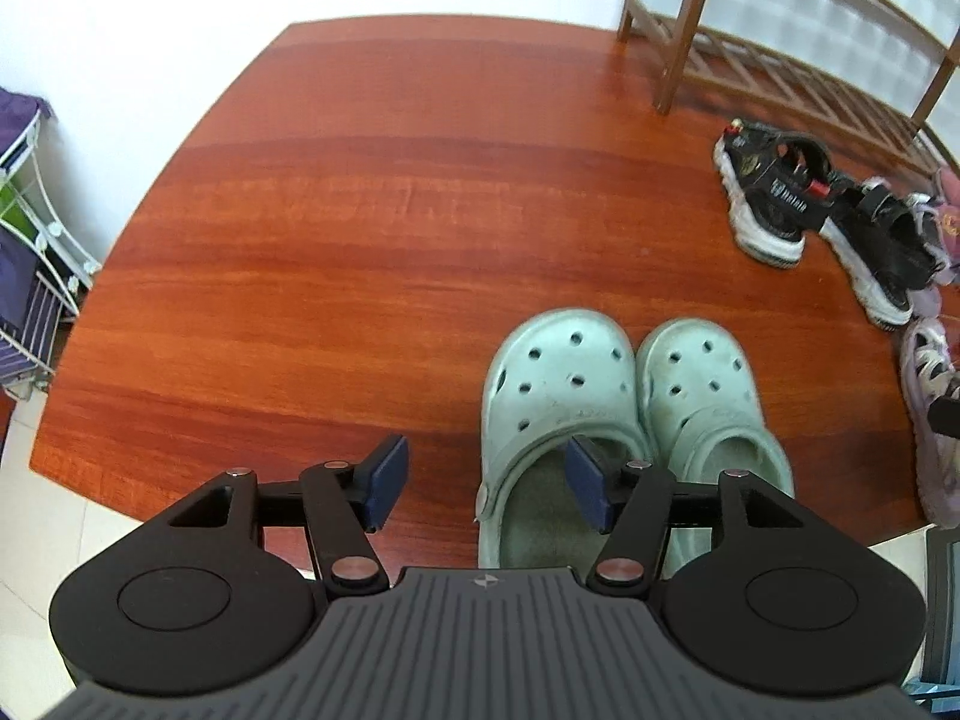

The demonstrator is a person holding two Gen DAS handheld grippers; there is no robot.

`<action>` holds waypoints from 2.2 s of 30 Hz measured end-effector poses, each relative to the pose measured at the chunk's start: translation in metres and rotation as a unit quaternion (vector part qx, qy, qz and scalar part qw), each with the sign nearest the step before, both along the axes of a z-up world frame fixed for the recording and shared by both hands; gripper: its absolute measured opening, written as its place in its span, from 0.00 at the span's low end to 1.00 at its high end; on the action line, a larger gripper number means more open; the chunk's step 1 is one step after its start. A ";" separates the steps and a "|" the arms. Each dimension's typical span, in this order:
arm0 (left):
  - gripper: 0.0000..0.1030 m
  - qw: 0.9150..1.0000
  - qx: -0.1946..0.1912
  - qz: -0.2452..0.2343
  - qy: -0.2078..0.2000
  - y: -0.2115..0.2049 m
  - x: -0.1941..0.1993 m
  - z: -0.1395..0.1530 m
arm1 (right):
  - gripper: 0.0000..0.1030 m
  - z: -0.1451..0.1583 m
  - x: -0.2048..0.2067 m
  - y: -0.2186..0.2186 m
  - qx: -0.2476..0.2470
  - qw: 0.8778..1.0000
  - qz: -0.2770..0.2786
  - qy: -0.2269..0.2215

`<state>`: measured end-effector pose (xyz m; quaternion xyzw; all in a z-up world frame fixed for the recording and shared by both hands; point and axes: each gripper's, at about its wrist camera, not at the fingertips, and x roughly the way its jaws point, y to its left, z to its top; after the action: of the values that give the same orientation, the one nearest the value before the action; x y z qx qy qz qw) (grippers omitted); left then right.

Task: Organize scattered shoes
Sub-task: 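Set the mint croc beside the other croc and open the left tool, then grasp a black sandal with the left tool while the right tool grasps a lavender sneaker, then lift the black sandal with the left tool while the right tool lifts the lavender sneaker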

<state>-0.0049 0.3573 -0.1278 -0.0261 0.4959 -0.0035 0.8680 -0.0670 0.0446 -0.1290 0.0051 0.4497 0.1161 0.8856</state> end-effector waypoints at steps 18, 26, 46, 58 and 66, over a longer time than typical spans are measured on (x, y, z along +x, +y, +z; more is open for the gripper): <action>0.60 0.999 -0.013 -0.025 -0.033 -0.086 0.028 0.029 | 0.62 0.014 0.061 -0.117 -0.039 0.996 -0.071 -0.026; 0.60 0.999 -0.033 -0.025 -0.035 -0.160 0.046 0.031 | 0.62 0.008 0.105 -0.185 -0.046 0.996 -0.069 -0.023; 0.60 0.996 -0.083 -0.032 -0.016 -0.303 0.165 -0.020 | 0.56 -0.047 0.214 -0.231 -0.009 1.000 -0.006 0.019; 0.34 0.995 -0.090 -0.030 0.011 -0.317 0.202 -0.056 | 0.42 -0.079 0.254 -0.225 -0.007 0.999 0.010 0.048; 0.11 0.998 -0.067 -0.013 -0.014 -0.313 0.203 -0.061 | 0.10 -0.086 0.259 -0.224 0.011 0.999 0.002 0.047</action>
<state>0.1982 0.0444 -0.1889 -0.0776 0.4830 -0.0486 0.8708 0.1925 -0.1796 -0.2151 0.0198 0.4895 0.1227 0.8631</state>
